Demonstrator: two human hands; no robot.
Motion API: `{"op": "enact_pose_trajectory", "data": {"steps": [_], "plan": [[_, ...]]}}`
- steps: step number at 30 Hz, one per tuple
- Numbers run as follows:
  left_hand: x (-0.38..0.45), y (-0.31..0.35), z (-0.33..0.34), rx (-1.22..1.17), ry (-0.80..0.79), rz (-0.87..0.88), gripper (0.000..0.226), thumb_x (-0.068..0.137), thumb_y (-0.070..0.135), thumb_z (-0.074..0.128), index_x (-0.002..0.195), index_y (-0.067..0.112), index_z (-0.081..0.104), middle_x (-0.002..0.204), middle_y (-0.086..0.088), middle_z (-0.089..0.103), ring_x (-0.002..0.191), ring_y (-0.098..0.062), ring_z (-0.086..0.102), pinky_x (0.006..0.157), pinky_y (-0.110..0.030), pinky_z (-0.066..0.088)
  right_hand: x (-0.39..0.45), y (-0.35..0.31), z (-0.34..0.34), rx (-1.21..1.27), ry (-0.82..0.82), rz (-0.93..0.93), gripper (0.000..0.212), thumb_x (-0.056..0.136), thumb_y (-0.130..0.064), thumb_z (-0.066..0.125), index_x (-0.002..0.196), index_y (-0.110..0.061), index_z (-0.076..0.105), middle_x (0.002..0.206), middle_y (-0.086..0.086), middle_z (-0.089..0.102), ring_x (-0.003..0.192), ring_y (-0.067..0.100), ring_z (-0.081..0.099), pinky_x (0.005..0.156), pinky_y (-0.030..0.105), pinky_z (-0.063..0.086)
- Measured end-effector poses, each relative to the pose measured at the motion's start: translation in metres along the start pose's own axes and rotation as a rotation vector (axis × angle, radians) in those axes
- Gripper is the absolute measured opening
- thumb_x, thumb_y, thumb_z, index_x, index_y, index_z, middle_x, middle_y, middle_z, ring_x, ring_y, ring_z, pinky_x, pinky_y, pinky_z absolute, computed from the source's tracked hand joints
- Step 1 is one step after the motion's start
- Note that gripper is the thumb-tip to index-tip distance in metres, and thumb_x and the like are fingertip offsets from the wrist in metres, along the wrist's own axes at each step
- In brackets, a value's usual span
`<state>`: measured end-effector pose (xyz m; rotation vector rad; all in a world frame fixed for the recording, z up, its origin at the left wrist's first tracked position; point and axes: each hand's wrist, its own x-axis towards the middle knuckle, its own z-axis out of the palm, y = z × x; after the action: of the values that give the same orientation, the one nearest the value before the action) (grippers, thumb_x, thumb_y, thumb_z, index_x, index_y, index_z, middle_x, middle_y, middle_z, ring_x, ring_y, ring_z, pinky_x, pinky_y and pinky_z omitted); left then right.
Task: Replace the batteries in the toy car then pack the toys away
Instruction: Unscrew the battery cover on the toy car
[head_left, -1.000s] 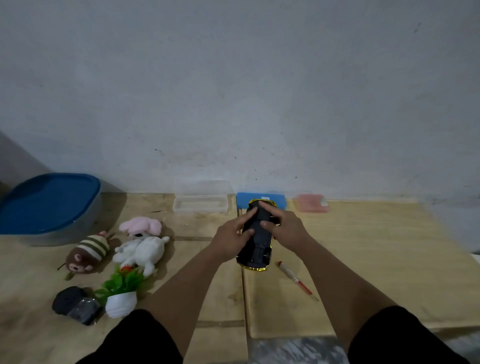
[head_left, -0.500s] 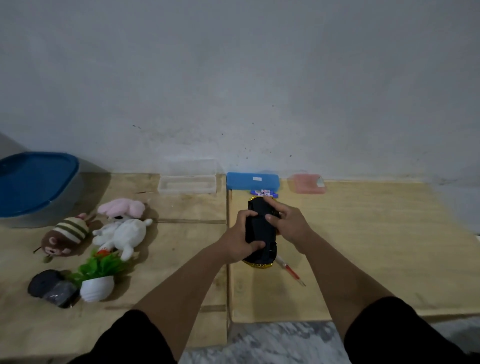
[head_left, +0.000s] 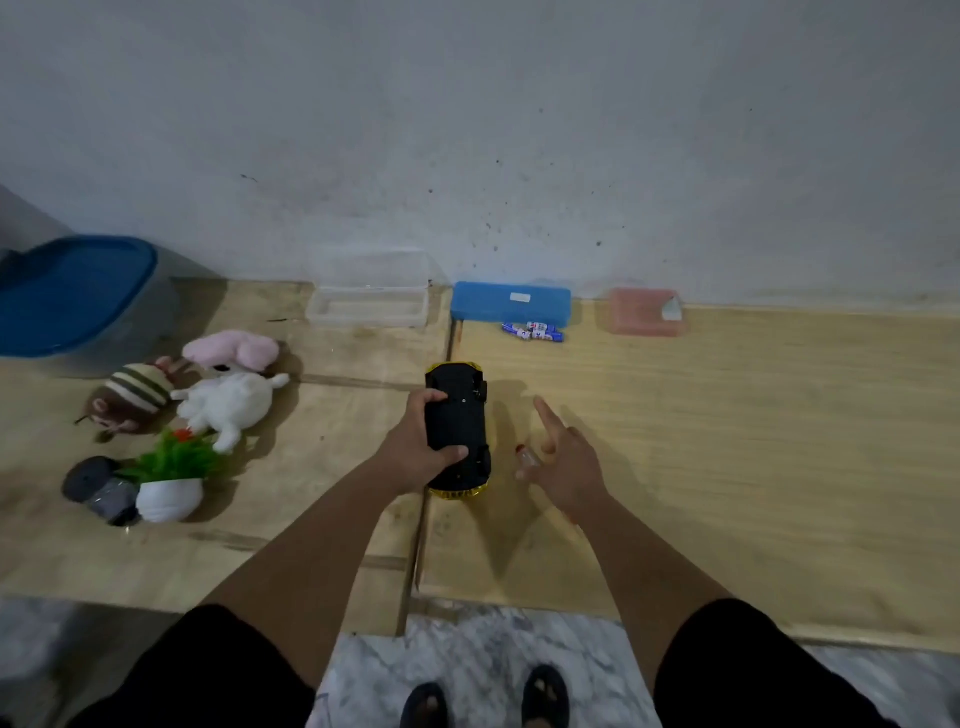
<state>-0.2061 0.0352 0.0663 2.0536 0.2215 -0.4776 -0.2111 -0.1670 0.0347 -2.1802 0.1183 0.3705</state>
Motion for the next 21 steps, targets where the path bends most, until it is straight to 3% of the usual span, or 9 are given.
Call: {"op": "enact_pose_trajectory", "data": {"steps": [5, 7, 10, 12, 14, 21], "plan": [[-0.007, -0.006, 0.015, -0.015, 0.024, -0.023, 0.066, 0.079, 0.016, 0.073, 0.126, 0.034, 0.029, 0.129, -0.012, 0.051, 0.11, -0.03, 0.058, 0.092, -0.049, 0.052, 0.006, 0.013, 0.009, -0.124, -0.011, -0.058, 0.061, 0.093, -0.025, 0.054, 0.146, -0.035, 0.024, 0.088, 0.005, 0.054, 0.081, 0.017, 0.052, 0.075, 0.025, 0.04], [-0.01, -0.004, 0.019, -0.011, 0.026, -0.03, 0.067, 0.08, 0.016, 0.073, 0.126, 0.033, 0.029, 0.13, -0.011, 0.049, 0.111, -0.03, 0.058, 0.092, -0.048, 0.052, 0.011, 0.007, 0.0, -0.13, 0.008, -0.042, 0.058, 0.095, -0.025, 0.05, 0.147, -0.029, 0.024, 0.089, 0.011, 0.064, 0.085, 0.023, 0.06, 0.078, 0.026, 0.045], [-0.013, 0.003, 0.022, -0.008, 0.027, -0.022, 0.069, 0.08, 0.014, 0.073, 0.13, 0.028, 0.028, 0.134, -0.009, 0.045, 0.115, -0.028, 0.054, 0.094, -0.046, 0.051, 0.022, -0.02, -0.028, -0.067, 0.122, -0.016, 0.056, 0.096, -0.02, 0.049, 0.146, -0.014, 0.025, 0.096, 0.014, 0.071, 0.096, 0.025, 0.064, 0.082, 0.017, 0.038], [-0.015, 0.012, 0.024, 0.01, 0.03, -0.005, 0.07, 0.08, 0.012, 0.073, 0.132, 0.024, 0.028, 0.135, -0.008, 0.044, 0.116, -0.027, 0.053, 0.096, -0.043, 0.05, 0.033, -0.043, -0.053, 0.061, 0.217, 0.002, 0.052, 0.092, -0.013, 0.053, 0.141, -0.01, 0.036, 0.106, 0.013, 0.068, 0.098, 0.027, 0.064, 0.095, 0.028, 0.044], [-0.015, 0.022, 0.025, 0.01, 0.033, 0.01, 0.07, 0.08, 0.011, 0.073, 0.133, 0.024, 0.029, 0.136, -0.008, 0.044, 0.116, -0.027, 0.052, 0.097, -0.042, 0.05, 0.042, -0.063, -0.072, 0.242, 0.307, 0.004, 0.042, 0.089, -0.009, 0.057, 0.13, -0.008, 0.049, 0.109, 0.016, 0.067, 0.094, 0.03, 0.066, 0.093, 0.045, 0.051], [-0.02, 0.046, 0.023, 0.017, -0.043, 0.089, 0.07, 0.081, 0.012, 0.072, 0.135, 0.022, 0.027, 0.134, -0.009, 0.046, 0.109, -0.019, 0.05, 0.086, -0.028, 0.049, 0.033, -0.103, -0.081, 0.374, 0.463, 0.015, 0.036, 0.09, -0.01, 0.058, 0.125, -0.008, 0.052, 0.114, 0.013, 0.064, 0.096, 0.026, 0.065, 0.089, 0.044, 0.054]]}}
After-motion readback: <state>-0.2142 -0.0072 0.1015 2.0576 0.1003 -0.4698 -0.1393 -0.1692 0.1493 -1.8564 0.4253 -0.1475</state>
